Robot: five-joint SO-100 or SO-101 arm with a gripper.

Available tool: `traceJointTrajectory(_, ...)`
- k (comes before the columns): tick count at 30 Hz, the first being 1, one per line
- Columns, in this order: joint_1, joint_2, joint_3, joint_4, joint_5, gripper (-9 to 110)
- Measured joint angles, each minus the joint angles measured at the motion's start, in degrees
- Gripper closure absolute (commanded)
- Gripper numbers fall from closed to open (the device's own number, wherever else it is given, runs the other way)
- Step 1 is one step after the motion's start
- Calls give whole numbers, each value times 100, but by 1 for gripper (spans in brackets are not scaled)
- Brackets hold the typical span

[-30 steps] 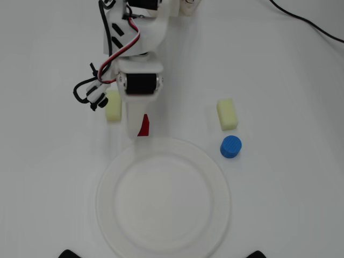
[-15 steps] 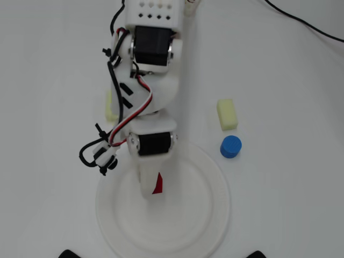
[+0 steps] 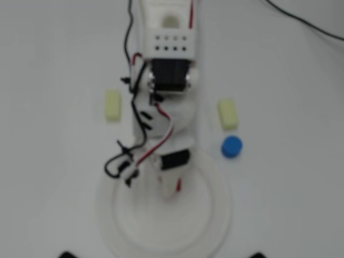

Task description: Grasp a red block and put it in the dish.

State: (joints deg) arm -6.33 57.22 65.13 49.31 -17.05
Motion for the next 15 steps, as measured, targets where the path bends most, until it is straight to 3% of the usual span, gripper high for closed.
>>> traceJointTrajectory(9,0,-272,-1063,1151,-105,80)
traceJointTrajectory(15,26,-1477,-4122,3393,-9,74)
